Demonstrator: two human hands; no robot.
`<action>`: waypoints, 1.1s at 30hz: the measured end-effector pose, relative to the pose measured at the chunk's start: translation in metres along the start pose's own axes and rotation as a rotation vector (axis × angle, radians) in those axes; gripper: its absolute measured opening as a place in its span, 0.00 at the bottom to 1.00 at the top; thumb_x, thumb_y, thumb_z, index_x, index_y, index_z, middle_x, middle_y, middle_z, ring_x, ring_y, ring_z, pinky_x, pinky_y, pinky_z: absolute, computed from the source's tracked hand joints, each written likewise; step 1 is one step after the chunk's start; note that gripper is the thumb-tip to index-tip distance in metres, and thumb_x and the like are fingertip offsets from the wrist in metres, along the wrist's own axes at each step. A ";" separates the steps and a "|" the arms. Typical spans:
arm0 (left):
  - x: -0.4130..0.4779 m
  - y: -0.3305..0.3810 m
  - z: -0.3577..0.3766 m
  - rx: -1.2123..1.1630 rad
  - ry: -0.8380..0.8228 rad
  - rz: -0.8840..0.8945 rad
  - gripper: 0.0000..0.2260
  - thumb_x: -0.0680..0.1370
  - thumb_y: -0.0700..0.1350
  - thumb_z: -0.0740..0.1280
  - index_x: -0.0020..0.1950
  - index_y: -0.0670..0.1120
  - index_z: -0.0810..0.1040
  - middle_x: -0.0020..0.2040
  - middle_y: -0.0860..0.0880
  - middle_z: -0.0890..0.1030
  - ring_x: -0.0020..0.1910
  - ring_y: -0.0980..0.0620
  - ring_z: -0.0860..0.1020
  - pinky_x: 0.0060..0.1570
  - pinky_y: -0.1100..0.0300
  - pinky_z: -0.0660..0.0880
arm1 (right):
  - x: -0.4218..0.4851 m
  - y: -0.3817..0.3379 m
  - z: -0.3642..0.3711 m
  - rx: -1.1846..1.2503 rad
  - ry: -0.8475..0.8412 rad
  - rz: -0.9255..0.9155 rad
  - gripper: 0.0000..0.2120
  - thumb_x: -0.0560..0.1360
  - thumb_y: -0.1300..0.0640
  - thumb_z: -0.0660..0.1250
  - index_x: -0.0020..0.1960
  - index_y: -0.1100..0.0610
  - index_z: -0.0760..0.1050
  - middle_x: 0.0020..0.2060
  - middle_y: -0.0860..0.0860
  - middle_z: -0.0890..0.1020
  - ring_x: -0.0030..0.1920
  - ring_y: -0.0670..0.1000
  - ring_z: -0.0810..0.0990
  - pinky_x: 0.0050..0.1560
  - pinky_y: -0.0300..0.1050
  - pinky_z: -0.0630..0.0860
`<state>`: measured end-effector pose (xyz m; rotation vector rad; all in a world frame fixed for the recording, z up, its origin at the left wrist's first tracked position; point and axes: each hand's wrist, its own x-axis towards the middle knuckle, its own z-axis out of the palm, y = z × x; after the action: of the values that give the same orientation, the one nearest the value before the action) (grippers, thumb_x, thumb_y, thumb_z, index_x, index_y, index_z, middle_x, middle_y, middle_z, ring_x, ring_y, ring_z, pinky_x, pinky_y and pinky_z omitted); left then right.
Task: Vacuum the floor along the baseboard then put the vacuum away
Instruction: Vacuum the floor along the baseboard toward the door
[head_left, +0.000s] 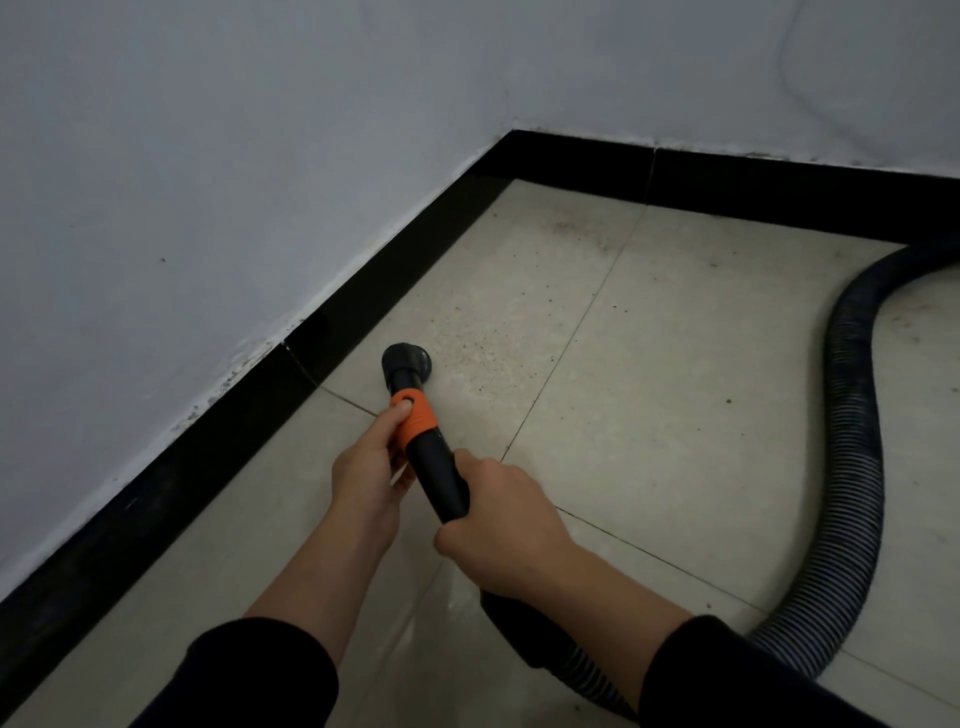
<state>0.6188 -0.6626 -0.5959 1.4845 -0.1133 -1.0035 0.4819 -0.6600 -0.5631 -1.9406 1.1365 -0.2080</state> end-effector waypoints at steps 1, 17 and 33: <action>-0.003 -0.002 0.001 0.006 -0.007 -0.003 0.12 0.74 0.46 0.71 0.56 0.45 0.79 0.56 0.44 0.81 0.55 0.48 0.79 0.43 0.56 0.75 | -0.003 0.002 -0.001 -0.003 0.000 0.006 0.13 0.68 0.59 0.67 0.45 0.50 0.65 0.35 0.48 0.72 0.34 0.49 0.73 0.32 0.42 0.68; -0.042 -0.023 0.019 0.125 -0.087 -0.039 0.15 0.73 0.47 0.72 0.56 0.42 0.79 0.54 0.44 0.82 0.55 0.47 0.80 0.45 0.57 0.76 | -0.051 0.028 -0.023 -0.032 0.029 0.077 0.13 0.68 0.57 0.68 0.49 0.49 0.68 0.38 0.47 0.74 0.38 0.49 0.76 0.35 0.42 0.72; -0.091 -0.046 0.057 0.173 -0.129 -0.073 0.11 0.73 0.47 0.72 0.51 0.42 0.79 0.47 0.46 0.82 0.46 0.52 0.80 0.40 0.59 0.74 | -0.099 0.058 -0.060 -0.077 0.009 0.140 0.13 0.68 0.57 0.69 0.50 0.52 0.70 0.39 0.50 0.76 0.36 0.50 0.76 0.32 0.40 0.71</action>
<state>0.5055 -0.6407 -0.5801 1.5887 -0.2451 -1.1732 0.3570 -0.6312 -0.5435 -1.9193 1.2973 -0.0993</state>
